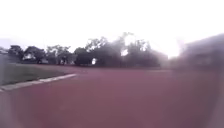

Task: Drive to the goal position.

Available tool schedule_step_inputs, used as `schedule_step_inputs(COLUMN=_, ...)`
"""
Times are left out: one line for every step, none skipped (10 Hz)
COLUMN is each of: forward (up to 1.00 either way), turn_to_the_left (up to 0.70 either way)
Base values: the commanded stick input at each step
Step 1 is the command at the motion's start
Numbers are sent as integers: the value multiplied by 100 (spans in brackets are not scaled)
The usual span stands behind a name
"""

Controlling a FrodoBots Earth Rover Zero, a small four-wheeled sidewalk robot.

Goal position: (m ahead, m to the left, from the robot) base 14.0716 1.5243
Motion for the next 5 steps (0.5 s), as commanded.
schedule_step_inputs(forward=70, turn_to_the_left=-23)
schedule_step_inputs(forward=70, turn_to_the_left=-28)
schedule_step_inputs(forward=70, turn_to_the_left=-28)
schedule_step_inputs(forward=70, turn_to_the_left=-3)
schedule_step_inputs(forward=70, turn_to_the_left=0)
